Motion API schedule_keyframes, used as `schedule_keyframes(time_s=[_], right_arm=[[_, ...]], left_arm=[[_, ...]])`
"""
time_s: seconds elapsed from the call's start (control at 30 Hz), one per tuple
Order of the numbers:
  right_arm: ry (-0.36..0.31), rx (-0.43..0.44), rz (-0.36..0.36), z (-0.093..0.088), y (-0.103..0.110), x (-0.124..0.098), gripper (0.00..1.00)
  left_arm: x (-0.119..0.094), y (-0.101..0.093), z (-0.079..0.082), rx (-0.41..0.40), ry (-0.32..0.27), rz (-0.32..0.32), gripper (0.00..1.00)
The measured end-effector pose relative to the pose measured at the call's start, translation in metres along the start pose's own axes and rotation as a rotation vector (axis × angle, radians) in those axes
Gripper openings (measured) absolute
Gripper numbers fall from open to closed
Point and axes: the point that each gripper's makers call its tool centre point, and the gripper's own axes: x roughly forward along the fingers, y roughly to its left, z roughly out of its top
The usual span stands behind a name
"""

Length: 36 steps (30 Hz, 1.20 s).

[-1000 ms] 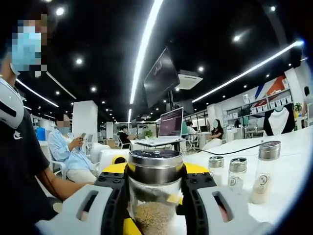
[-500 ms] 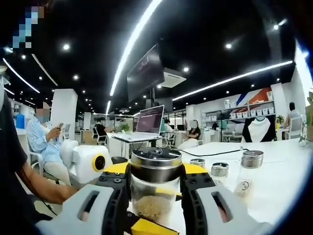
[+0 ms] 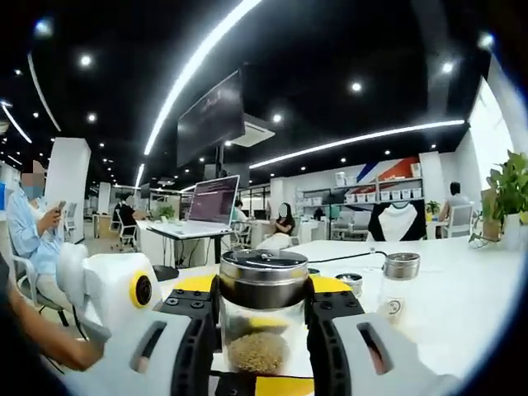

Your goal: Rotate the seasoning bottle until the label or dispensing opening points toward the visible target arrow and the bottle remains upright within the marked orientation range

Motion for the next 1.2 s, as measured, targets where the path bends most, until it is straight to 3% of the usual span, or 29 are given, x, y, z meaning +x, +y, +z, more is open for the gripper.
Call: schedule_keyframes(time_s=[0.2,0.27,0.33,0.53,0.67,0.8,0.93,1.2], right_arm=[[0.005,0.0,-0.037,-0.004,-0.004,-0.001,0.39],[0.008,-0.003,-0.031,-0.004,-0.005,-0.003,0.39],[-0.006,0.002,-0.016,-0.002,-0.006,-0.006,0.38],[-0.022,0.008,0.042,0.003,-0.007,-0.013,0.38],[-0.025,-0.002,0.097,0.004,-0.003,-0.017,0.38],[-0.042,-0.008,0.197,0.01,0.005,-0.023,0.38],[-0.038,-0.001,0.29,0.012,0.012,-0.029,0.38],[-0.039,0.002,0.424,0.012,0.023,-0.041,0.38]], left_arm=[[0.001,0.0,-0.004,0.013,0.006,0.031,0.48],[0.002,0.0,-0.004,0.078,0.003,0.028,0.49],[0.002,-0.003,-0.001,0.091,-0.015,0.007,0.49],[0.001,-0.015,0.005,0.029,-0.033,-0.13,0.48],[0.0,-0.019,0.004,0.031,-0.027,-0.185,0.48],[-0.004,-0.026,0.007,0.021,-0.026,-0.263,0.48],[-0.01,-0.034,0.01,0.006,-0.062,-0.354,0.48],[-0.018,-0.049,0.01,-0.017,-0.067,-0.487,0.48]])
